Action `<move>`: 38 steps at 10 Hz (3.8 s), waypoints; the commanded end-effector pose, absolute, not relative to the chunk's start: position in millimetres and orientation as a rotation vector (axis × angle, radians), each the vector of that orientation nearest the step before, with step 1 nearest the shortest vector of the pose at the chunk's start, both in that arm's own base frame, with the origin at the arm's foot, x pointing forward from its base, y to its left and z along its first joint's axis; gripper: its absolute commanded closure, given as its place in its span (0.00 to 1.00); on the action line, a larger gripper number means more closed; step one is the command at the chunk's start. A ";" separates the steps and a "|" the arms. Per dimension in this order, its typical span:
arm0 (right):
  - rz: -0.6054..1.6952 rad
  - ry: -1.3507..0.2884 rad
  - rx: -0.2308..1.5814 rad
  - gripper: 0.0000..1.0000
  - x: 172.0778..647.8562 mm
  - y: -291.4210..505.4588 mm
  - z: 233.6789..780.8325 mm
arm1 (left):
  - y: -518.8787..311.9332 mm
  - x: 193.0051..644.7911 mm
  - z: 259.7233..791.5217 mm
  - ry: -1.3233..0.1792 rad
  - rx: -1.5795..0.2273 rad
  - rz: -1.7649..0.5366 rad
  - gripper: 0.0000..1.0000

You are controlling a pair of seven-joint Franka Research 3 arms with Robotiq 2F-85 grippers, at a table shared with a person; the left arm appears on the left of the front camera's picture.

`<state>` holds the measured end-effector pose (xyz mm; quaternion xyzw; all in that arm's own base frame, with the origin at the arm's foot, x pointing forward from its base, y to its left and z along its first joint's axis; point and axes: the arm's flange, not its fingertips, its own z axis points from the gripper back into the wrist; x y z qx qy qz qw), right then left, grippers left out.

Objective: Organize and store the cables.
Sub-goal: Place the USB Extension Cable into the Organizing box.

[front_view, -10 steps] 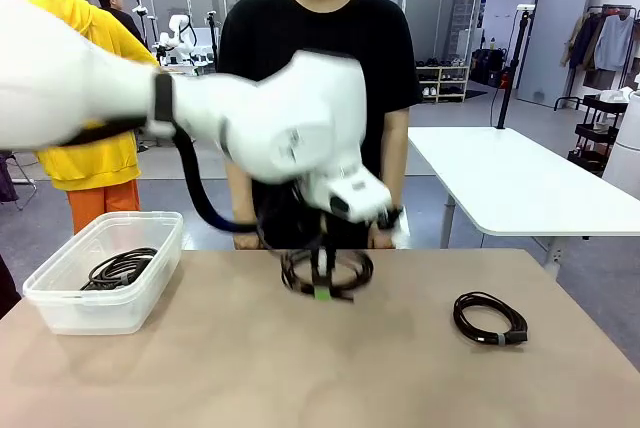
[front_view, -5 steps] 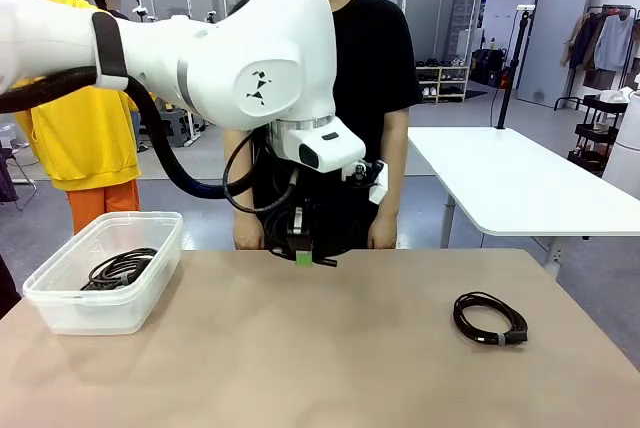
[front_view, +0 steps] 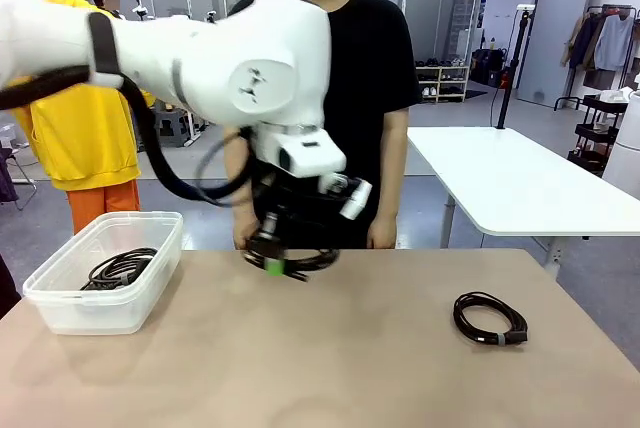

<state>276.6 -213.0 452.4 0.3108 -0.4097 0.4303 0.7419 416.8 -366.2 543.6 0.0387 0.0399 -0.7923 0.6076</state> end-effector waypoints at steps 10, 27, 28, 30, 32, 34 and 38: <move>0.947 -0.912 0.679 0.00 275.6 -213.3 453.7 | 12.8 515.6 483.6 -0.115 0.157 -1.575 0.87; 0.947 -0.912 0.679 0.00 275.6 -213.3 453.7 | -0.2 537.0 422.3 -0.142 0.048 -1.416 0.00; 0.947 -0.912 0.679 0.00 275.6 -213.3 453.7 | -0.2 537.0 422.3 -0.142 0.048 -1.416 0.00; 0.947 -0.912 0.679 0.00 275.6 -213.3 453.7 | -0.2 537.0 422.3 -0.142 0.048 -1.416 0.00; 0.947 -0.912 0.679 0.00 275.6 -213.3 453.7 | -0.2 537.0 422.3 -0.142 0.048 -1.416 0.00; 0.947 -0.912 0.679 0.00 275.6 -213.3 453.7 | -0.2 537.0 422.3 -0.142 0.048 -1.416 0.00; 0.947 -0.912 0.679 0.00 275.6 -213.3 453.7 | -3.5 534.4 420.2 -0.139 0.044 -1.396 0.03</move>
